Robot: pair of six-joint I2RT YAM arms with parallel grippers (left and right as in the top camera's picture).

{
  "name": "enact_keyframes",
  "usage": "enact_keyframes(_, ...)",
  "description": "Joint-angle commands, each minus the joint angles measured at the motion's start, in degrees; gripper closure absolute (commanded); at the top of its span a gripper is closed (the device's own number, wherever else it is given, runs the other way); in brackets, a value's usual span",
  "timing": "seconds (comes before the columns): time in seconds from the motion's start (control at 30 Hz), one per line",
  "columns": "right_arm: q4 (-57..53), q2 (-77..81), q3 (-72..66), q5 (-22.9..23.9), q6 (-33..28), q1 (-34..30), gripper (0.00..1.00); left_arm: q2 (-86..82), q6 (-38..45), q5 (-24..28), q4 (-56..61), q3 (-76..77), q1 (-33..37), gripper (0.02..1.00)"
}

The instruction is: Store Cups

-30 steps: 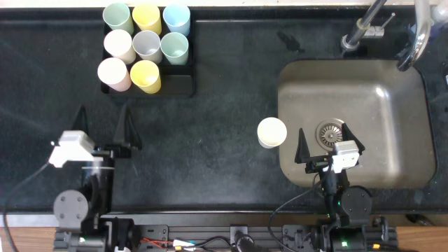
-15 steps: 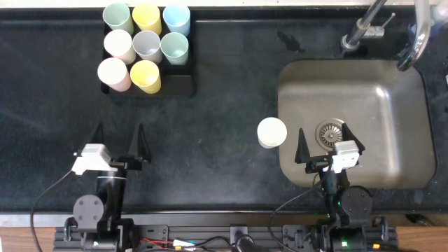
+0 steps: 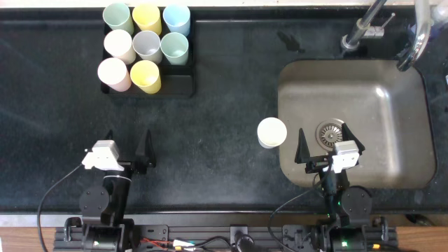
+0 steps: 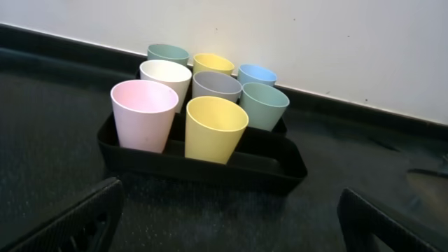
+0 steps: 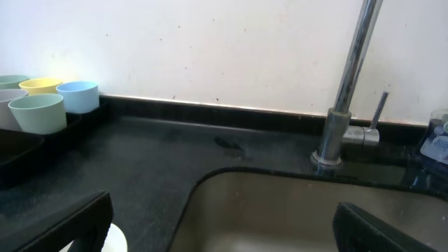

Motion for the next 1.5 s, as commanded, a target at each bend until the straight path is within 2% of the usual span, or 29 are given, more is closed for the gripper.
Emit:
enact_keyframes(0.03, 0.33, -0.61, -0.76, 0.46, 0.00, -0.15, 0.007, -0.61, 2.12, -2.91, 2.34, -0.13, -0.24, 0.018)
enact_keyframes(0.27, 0.33, -0.61, -0.76, 0.46, 0.00, -0.15, 0.005, -0.61, 2.14, -3.48, 3.10, -0.13, -0.17, 0.018)
enact_keyframes(0.5, 0.33, -0.63, -0.76, 0.46, 0.00, -0.15, 0.005, -0.57, 2.16, -1.81, -0.74, -0.13, -0.20, 0.018)
enact_keyframes(1.07, 0.33, -0.61, -0.76, 0.46, 0.00, -0.15, 0.005, -0.57, 2.19, -3.32, -0.76, -0.13, -0.20, 0.018)
enact_keyframes(1.23, 0.33, -0.61, -0.79, 0.46, 0.00, -0.15, 0.005, -0.57, 6.21, -3.21, -0.79, -0.13, -0.20, 0.018)
enact_keyframes(1.43, 0.33, -0.61, -0.79, 0.46, 0.00, -0.15, 0.005, -0.57, 14.10, -0.20, -0.61, -0.11, -0.20, 0.020)
enact_keyframes(1.5, 0.33, -0.61, -0.76, 0.46, 0.00, -0.15, 0.005, -0.57, 14.40, -0.26, -0.61, -0.11, -0.20, 0.020)
